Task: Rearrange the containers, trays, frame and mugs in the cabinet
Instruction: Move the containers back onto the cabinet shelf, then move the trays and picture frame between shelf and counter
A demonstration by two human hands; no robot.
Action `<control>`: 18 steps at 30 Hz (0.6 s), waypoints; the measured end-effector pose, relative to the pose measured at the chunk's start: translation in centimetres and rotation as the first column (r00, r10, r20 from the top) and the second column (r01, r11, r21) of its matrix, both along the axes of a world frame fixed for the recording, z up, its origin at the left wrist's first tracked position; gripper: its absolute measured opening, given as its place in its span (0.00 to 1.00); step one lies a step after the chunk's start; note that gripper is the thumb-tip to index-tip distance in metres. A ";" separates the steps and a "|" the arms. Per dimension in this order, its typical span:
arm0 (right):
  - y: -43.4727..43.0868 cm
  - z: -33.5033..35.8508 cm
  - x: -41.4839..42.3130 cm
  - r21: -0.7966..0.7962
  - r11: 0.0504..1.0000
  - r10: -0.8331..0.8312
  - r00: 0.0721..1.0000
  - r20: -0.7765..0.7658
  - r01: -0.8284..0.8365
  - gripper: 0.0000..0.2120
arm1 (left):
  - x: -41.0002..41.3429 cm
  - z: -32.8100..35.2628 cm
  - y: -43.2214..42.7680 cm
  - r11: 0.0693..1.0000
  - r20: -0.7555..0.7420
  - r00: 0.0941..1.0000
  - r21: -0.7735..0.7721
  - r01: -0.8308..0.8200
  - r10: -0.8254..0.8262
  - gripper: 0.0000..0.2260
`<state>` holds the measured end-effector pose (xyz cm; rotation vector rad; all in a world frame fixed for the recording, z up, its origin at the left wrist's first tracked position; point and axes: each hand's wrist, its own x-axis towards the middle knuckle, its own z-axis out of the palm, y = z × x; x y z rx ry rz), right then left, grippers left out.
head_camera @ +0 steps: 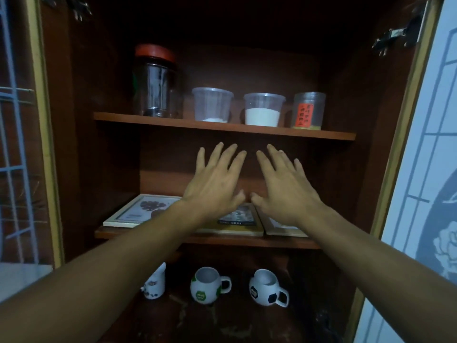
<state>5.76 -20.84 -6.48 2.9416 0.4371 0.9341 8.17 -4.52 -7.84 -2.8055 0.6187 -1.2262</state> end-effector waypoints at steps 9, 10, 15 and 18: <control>-1.1 -4.9 1.4 0.052 0.998 0.027 0.995 -0.095 -0.023 0.42 | 1.7 -5.1 -0.3 0.996 -0.136 0.990 -0.079 0.038 -0.049 0.35; -1.2 -5.3 1.5 0.061 0.998 0.023 0.994 -0.107 -0.017 0.43 | 1.9 -5.6 -0.3 0.994 -0.133 0.989 -0.094 0.056 -0.068 0.35; -1.5 -7.0 1.7 0.086 0.996 0.000 0.986 -0.166 0.015 0.43 | 3.3 -7.5 -0.2 0.988 -0.100 0.988 -0.116 0.103 -0.115 0.33; -2.0 -8.0 2.0 0.083 0.996 -0.020 0.987 -0.162 0.033 0.41 | 4.3 -8.3 -0.2 0.985 -0.117 0.985 -0.133 0.109 -0.125 0.32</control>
